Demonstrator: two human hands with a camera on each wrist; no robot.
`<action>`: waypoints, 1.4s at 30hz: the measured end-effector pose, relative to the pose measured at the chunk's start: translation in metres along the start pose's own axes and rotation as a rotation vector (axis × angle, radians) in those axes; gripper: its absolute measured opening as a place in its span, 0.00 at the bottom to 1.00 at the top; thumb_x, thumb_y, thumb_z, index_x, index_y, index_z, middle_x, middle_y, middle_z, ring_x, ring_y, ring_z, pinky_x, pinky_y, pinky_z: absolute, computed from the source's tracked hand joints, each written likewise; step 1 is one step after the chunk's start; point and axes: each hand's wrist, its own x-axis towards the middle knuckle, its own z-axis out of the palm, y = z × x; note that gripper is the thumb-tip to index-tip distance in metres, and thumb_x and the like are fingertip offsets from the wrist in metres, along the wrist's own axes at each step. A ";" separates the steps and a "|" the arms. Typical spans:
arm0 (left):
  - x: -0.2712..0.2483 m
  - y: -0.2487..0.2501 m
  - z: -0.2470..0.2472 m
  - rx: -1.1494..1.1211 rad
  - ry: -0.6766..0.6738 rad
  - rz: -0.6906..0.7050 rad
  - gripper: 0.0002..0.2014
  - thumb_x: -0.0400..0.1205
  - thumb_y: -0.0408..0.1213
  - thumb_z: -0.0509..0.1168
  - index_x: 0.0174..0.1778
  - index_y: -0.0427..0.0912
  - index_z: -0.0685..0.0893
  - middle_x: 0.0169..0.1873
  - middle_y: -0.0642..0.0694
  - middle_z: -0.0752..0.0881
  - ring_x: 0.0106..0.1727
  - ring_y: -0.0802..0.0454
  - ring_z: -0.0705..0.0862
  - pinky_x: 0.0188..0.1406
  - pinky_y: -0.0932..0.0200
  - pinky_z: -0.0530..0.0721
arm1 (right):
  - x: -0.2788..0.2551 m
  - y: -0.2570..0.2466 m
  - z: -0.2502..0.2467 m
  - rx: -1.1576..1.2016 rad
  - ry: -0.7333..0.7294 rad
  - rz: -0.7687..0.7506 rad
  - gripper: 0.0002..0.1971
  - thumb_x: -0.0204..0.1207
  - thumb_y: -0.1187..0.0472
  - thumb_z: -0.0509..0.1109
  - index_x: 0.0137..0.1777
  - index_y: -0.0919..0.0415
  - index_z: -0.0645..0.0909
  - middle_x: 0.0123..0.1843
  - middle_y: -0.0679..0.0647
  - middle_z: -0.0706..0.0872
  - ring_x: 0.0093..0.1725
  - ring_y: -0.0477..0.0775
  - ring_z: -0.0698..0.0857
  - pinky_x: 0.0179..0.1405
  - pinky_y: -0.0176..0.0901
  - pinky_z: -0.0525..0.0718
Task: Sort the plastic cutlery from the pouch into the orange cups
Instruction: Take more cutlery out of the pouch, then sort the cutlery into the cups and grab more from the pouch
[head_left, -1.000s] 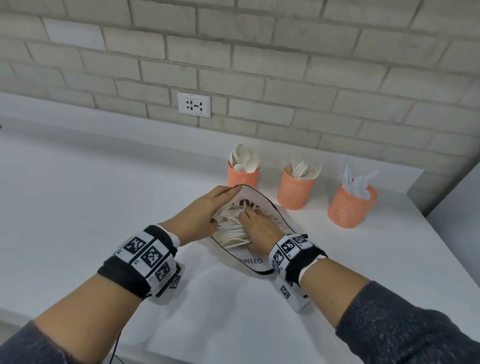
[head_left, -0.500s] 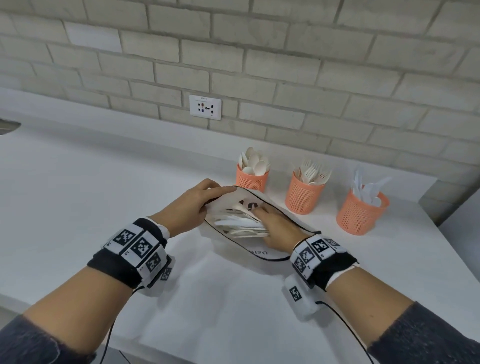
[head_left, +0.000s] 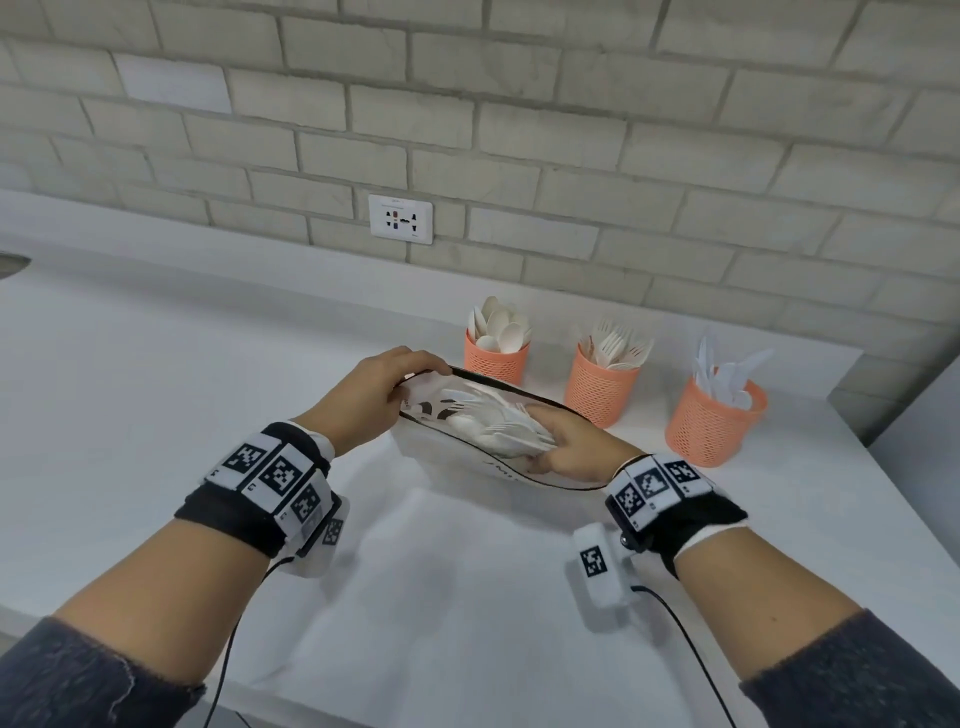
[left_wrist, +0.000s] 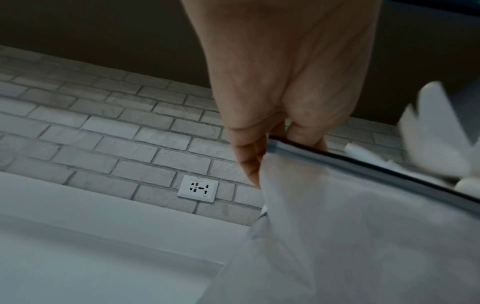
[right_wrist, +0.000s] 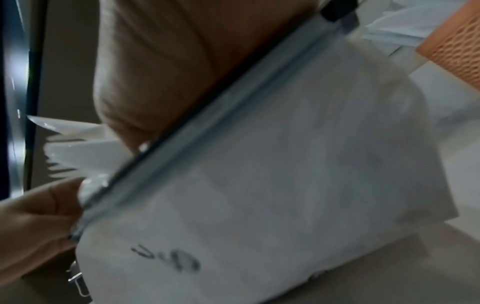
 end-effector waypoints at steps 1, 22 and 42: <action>0.000 0.003 -0.001 -0.033 -0.002 -0.038 0.27 0.76 0.15 0.53 0.62 0.48 0.79 0.56 0.47 0.83 0.47 0.48 0.80 0.46 0.62 0.78 | -0.003 -0.005 0.000 0.098 -0.029 -0.001 0.25 0.70 0.75 0.72 0.64 0.55 0.74 0.51 0.42 0.82 0.49 0.33 0.81 0.50 0.28 0.75; -0.009 0.037 0.074 0.618 -0.908 -0.236 0.24 0.83 0.41 0.59 0.77 0.53 0.68 0.70 0.45 0.76 0.70 0.45 0.75 0.67 0.54 0.74 | -0.027 -0.036 -0.019 1.102 0.217 0.058 0.08 0.72 0.75 0.64 0.48 0.65 0.75 0.33 0.57 0.79 0.29 0.50 0.82 0.30 0.42 0.84; 0.032 0.101 0.070 -1.175 -0.062 -0.475 0.29 0.65 0.48 0.75 0.59 0.34 0.84 0.49 0.31 0.86 0.44 0.36 0.83 0.40 0.51 0.79 | -0.020 -0.053 -0.011 0.830 0.007 0.093 0.15 0.76 0.77 0.63 0.59 0.64 0.75 0.40 0.63 0.85 0.32 0.52 0.89 0.37 0.45 0.89</action>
